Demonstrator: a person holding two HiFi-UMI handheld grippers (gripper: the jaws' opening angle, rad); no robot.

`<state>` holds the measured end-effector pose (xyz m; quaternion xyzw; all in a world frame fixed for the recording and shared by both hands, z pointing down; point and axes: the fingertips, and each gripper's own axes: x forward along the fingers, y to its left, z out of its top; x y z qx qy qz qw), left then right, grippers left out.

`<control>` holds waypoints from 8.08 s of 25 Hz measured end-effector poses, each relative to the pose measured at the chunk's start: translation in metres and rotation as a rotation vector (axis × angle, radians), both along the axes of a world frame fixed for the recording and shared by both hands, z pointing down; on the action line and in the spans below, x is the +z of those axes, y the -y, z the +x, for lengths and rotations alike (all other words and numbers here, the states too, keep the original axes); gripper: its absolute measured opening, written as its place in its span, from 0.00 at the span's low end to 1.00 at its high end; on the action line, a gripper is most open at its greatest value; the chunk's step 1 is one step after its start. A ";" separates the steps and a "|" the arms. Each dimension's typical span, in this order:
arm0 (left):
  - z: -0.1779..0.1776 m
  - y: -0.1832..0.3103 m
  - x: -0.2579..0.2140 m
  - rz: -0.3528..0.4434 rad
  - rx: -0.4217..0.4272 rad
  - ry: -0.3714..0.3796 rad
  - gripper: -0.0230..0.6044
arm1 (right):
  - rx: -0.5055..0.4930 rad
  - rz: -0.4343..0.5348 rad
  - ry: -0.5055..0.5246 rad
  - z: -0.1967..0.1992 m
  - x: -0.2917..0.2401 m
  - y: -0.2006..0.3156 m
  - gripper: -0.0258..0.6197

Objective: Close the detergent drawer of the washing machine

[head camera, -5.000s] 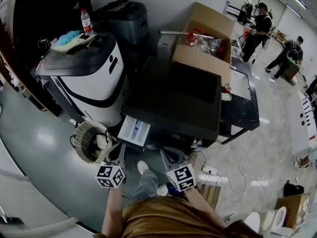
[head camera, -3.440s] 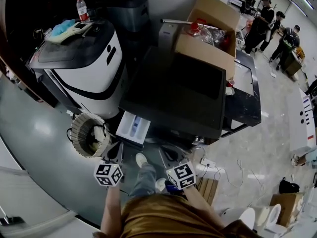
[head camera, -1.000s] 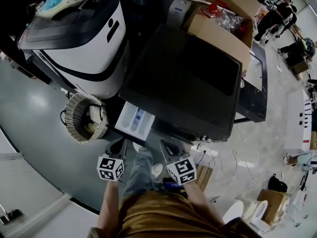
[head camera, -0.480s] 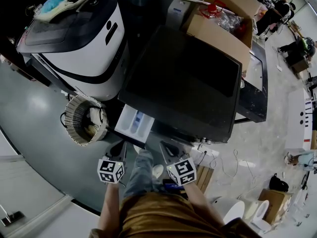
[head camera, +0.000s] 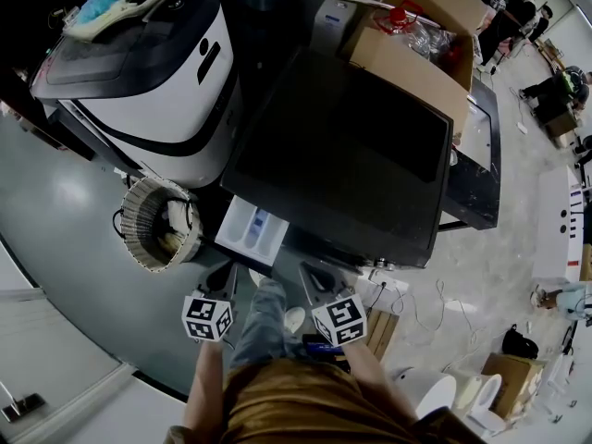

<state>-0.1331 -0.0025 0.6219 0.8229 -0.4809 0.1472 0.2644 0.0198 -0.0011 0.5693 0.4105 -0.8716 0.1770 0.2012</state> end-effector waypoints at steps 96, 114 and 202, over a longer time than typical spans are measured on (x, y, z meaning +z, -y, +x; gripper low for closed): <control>0.030 0.072 -0.004 0.025 0.064 -0.021 0.08 | 0.062 -0.038 0.001 0.021 0.014 0.041 0.06; 0.037 0.092 -0.005 0.037 0.077 -0.035 0.08 | 0.074 -0.051 0.004 0.024 0.016 0.051 0.06; 0.035 0.044 -0.158 0.313 -0.030 -0.093 0.08 | 0.079 0.251 0.054 0.030 -0.110 0.006 0.06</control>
